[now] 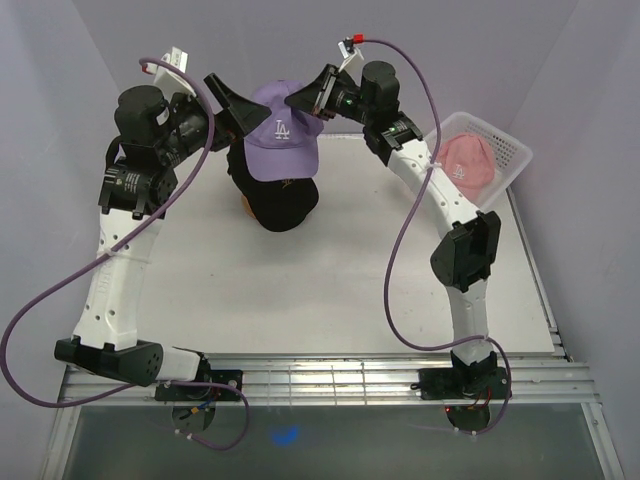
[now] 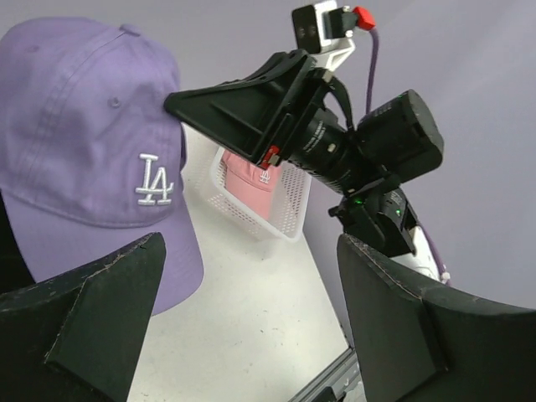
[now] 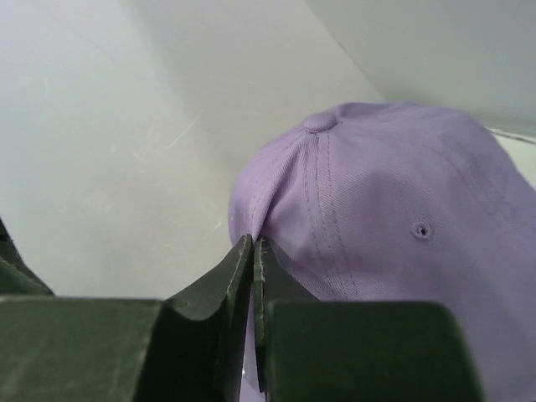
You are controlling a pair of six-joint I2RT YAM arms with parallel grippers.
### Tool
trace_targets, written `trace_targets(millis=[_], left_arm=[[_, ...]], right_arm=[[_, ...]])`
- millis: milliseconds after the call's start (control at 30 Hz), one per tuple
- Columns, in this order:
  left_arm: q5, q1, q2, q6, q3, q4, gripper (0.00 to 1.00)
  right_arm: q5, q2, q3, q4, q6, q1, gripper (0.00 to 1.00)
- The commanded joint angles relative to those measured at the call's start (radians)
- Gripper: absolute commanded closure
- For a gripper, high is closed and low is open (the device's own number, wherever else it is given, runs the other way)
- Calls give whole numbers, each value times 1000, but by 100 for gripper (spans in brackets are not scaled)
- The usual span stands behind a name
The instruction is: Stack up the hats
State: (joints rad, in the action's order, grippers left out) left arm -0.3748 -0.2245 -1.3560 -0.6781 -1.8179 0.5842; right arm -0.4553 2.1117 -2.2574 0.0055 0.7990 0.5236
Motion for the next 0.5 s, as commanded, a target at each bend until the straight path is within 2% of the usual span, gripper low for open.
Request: trace_targets(millis=[0,467], left_arm=[[5,-3,34,12,-41,23,6],[8,-1,41,15,-38,29,6]], right_arm=[[-45,10,-64,99,54,12,92],[-143,100,-94,168,175,53,92]])
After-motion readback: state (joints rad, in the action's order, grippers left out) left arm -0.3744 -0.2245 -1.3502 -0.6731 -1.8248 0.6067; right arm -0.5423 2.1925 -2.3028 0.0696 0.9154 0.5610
